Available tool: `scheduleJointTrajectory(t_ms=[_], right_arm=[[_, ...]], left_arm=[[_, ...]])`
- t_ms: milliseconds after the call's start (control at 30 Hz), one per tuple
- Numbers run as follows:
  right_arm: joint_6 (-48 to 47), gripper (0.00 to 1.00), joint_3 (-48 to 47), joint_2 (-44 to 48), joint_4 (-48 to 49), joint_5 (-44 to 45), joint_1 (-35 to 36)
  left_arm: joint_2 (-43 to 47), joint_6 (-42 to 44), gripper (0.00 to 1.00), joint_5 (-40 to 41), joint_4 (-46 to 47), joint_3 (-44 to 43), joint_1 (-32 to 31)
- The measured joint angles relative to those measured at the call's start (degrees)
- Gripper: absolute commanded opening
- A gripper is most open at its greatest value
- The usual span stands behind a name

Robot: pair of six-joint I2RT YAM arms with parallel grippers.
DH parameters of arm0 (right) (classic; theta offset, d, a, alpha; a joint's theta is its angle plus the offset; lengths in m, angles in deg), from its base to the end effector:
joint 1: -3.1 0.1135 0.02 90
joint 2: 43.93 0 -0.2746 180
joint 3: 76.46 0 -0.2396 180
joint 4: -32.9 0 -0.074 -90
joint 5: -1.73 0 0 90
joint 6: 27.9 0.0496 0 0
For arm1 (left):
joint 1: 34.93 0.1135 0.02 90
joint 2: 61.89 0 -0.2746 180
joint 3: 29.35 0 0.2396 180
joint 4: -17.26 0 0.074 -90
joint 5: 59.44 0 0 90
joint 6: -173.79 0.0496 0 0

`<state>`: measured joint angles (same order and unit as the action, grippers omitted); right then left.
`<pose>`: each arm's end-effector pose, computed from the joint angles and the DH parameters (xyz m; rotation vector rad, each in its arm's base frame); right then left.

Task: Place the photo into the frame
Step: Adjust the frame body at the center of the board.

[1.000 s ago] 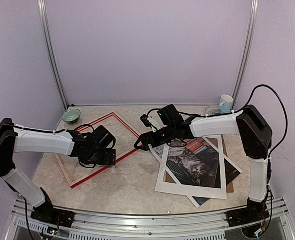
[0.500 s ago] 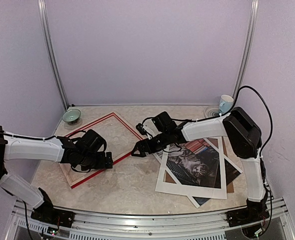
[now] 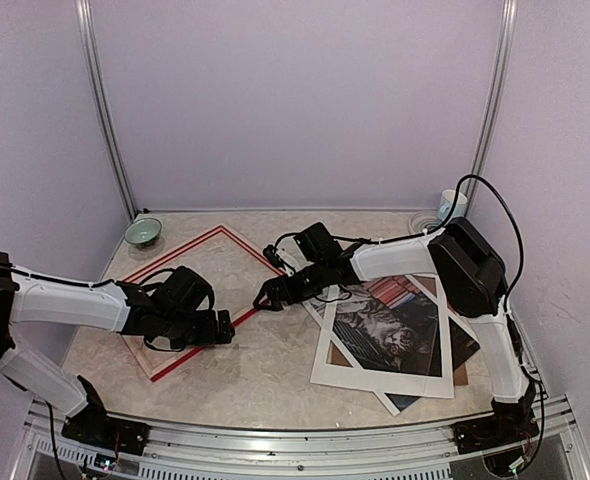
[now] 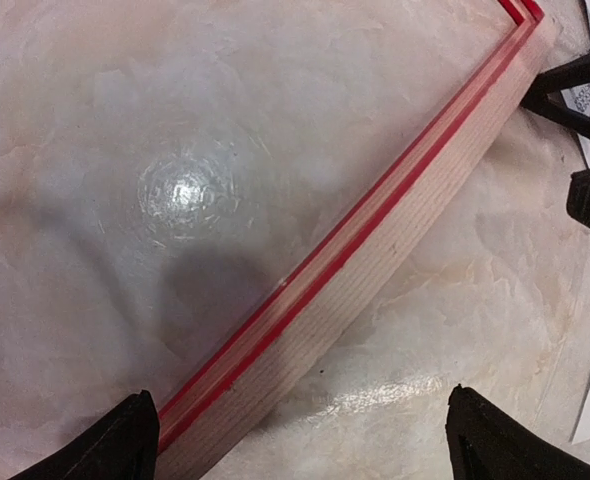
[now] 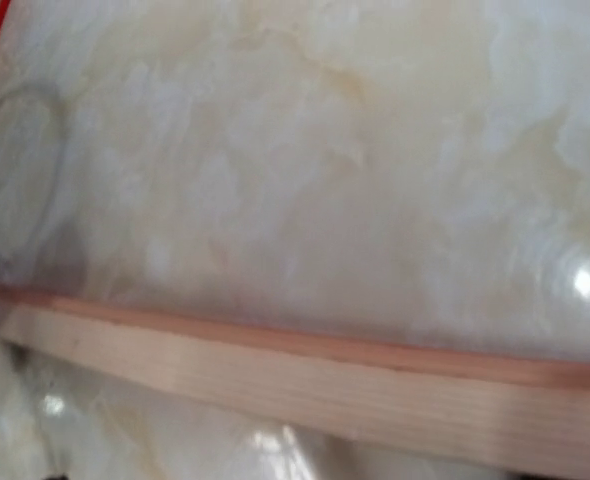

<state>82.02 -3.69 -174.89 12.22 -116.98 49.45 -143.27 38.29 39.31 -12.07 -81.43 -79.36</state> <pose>0.3302 0.3806 0.1422 -0.8369 2.3827 1.1149 0.1851 -0.1709 0.1627 -0.0809 2.6230 -0.3786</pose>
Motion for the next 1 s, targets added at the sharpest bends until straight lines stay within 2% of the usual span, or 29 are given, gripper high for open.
scheduleJointTrajectory(t_ms=[567,1000], right_arm=[[-0.39,0.98,-4.09,-1.60,-1.16,1.79,-0.02],[-0.37,0.99,-6.47,-1.99,-1.73,2.38,-0.92]], left_arm=[[-3.48,-0.11,0.99,-3.80,5.81,-0.55,-4.50],[-10.75,0.11,0.99,-4.92,8.09,-6.27,-6.19]])
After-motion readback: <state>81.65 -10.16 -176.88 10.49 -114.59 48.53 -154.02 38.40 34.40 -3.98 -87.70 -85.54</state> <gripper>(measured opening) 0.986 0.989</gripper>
